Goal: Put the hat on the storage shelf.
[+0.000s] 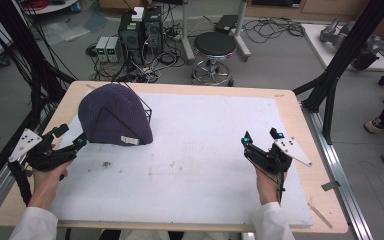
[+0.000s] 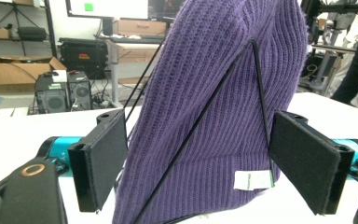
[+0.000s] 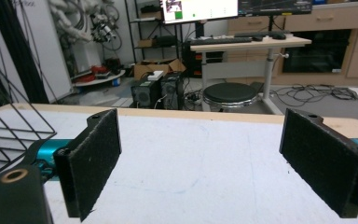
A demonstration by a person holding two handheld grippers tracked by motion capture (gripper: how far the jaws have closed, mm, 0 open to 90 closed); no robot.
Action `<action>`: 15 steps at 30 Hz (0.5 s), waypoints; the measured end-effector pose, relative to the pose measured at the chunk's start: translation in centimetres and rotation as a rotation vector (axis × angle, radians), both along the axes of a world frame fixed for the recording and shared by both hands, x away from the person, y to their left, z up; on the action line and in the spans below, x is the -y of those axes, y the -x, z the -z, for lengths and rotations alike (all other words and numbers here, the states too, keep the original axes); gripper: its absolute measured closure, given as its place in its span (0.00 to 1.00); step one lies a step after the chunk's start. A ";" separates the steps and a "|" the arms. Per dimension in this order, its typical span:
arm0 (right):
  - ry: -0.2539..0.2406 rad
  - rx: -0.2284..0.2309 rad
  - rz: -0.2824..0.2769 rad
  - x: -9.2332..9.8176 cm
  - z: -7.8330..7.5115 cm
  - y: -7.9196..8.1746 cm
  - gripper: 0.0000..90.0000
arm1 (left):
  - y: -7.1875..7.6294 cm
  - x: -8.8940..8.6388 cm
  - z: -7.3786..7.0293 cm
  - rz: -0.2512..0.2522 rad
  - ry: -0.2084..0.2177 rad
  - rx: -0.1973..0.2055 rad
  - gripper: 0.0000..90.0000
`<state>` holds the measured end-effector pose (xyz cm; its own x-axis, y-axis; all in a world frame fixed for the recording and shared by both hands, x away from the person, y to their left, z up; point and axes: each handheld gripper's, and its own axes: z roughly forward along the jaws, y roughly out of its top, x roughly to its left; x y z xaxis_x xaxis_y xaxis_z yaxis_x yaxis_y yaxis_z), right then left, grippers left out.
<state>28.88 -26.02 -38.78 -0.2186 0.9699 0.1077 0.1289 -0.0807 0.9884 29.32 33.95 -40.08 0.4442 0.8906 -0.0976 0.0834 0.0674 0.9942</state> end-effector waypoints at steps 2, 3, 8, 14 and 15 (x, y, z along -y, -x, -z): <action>-0.022 -0.028 0.008 0.3 0.4 0.1 0.13 | 0.1 0.0 0.2 -0.005 0.007 0.002 0.22; -0.022 -0.023 0.013 0.4 0.6 0.2 0.13 | 0.2 0.0 0.3 -0.007 0.008 0.004 0.22; -0.010 -0.013 0.026 0.8 1.7 0.7 0.13 | 0.6 -0.1 1.0 -0.006 0.047 0.003 0.22; 0.008 -0.007 0.038 0.9 2.6 1.2 0.13 | 1.2 -0.1 1.7 -0.014 0.038 0.004 0.22; 0.007 -0.009 0.041 1.0 2.8 1.3 0.13 | 1.3 -0.1 1.8 -0.017 0.041 0.003 0.22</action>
